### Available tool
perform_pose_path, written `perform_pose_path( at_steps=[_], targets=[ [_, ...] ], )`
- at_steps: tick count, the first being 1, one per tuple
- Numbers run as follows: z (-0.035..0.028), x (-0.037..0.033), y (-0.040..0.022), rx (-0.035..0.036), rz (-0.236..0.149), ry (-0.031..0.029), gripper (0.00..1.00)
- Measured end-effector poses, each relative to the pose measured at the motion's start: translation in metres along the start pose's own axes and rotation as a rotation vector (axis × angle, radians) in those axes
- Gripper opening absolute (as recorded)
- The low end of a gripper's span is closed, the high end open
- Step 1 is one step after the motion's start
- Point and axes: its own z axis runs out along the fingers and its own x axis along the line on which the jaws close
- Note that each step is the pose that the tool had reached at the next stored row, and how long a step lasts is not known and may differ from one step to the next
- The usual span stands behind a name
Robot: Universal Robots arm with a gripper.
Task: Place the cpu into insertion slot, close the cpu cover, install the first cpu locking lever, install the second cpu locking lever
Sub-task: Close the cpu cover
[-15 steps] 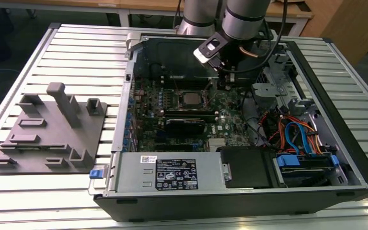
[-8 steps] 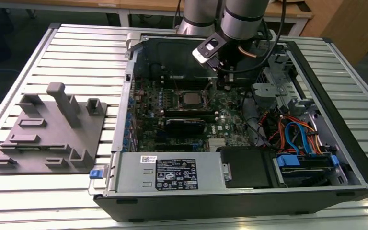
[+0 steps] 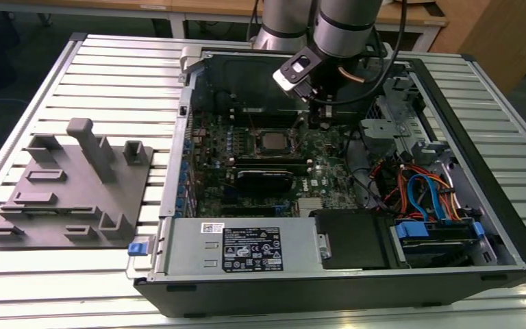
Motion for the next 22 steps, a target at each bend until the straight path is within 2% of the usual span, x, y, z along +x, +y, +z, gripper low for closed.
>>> perform_pose_path(
  at_steps=[22],
  targets=[
    [0.0019, -0.0002, -0.0065, 0.0005, 0.000, 0.0001, 0.11]
  ],
)
